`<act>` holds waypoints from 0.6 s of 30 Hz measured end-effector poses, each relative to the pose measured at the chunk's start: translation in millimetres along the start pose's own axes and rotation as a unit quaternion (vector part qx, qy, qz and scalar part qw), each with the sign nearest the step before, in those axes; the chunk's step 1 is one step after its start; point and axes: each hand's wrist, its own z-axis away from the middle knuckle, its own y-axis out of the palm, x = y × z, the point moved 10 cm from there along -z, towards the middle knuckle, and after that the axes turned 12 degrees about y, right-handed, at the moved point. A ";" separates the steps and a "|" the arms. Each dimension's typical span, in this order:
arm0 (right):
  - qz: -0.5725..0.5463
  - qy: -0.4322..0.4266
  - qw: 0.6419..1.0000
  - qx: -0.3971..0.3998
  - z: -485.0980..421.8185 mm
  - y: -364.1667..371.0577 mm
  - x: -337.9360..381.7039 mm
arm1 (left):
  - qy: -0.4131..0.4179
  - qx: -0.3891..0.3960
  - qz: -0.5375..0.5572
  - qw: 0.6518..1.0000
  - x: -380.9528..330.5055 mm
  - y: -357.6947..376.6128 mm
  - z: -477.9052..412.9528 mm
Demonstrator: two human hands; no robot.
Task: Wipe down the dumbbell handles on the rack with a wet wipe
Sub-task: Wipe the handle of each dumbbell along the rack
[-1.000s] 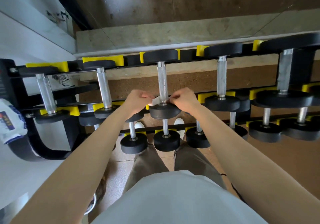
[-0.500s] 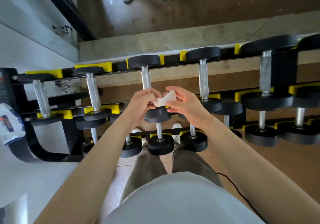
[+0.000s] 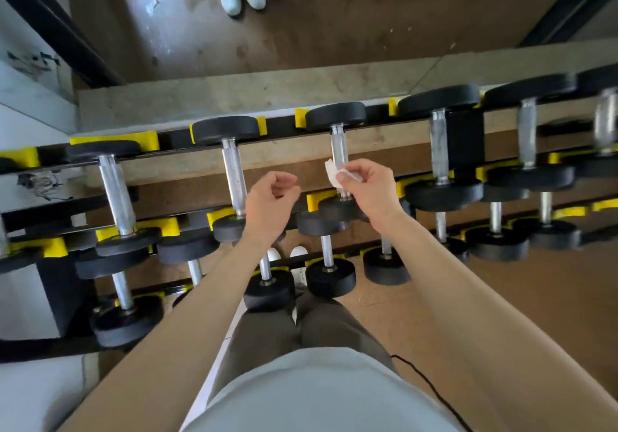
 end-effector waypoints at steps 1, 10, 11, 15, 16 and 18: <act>0.010 -0.006 0.999 -0.048 -7.2 -12.0 5.3 | 0.027 -0.019 -0.066 0.997 0.8 -9.8 -3.4; 0.260 -0.162 0.938 -0.164 -62.8 6.7 57.7 | 0.089 -0.018 -0.288 0.953 14.6 -27.1 -10.8; 0.271 -0.172 0.933 -0.161 -64.3 7.9 57.1 | 0.087 -0.024 -0.281 0.955 15.6 -28.5 -10.9; 0.297 -0.203 0.928 -0.097 -59.5 10.3 53.7 | 0.085 -0.032 -0.292 0.952 17.0 -30.2 -11.5; 0.311 -0.207 0.924 -0.077 -55.3 12.0 50.2 | 0.081 -0.032 -0.296 0.951 17.5 -30.1 -11.7; 0.335 -0.213 0.917 -0.044 -45.7 13.6 36.8 | 0.078 -0.033 -0.303 0.949 16.9 -28.5 -11.1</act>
